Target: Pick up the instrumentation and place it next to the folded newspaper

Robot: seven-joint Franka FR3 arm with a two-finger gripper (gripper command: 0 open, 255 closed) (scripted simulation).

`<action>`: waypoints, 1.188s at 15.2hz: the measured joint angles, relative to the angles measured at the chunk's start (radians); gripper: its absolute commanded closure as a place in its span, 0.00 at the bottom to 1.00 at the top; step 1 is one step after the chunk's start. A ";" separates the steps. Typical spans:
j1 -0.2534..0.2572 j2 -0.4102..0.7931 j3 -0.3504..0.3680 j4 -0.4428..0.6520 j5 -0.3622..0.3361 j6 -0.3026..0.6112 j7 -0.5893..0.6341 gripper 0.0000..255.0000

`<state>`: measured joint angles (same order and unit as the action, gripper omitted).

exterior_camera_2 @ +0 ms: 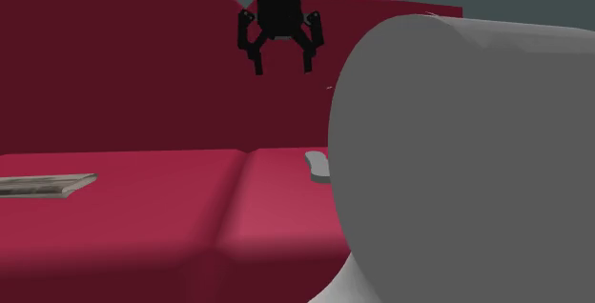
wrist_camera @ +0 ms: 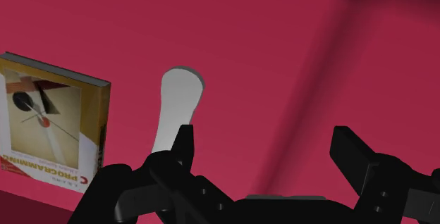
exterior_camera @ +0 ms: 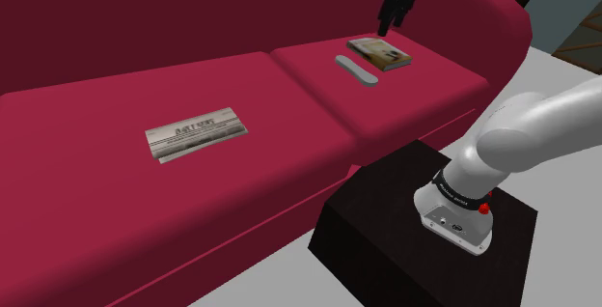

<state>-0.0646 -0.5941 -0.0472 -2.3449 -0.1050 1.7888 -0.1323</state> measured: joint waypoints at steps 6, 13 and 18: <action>-0.029 0.168 -0.064 -0.003 0.007 0.163 -0.017 0.00; -0.056 0.408 -0.137 0.063 0.053 0.324 -0.064 0.00; -0.076 0.603 -0.175 0.157 0.122 0.409 -0.111 0.00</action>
<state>-0.1401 0.0085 -0.2222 -2.1875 0.0168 2.1982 -0.2434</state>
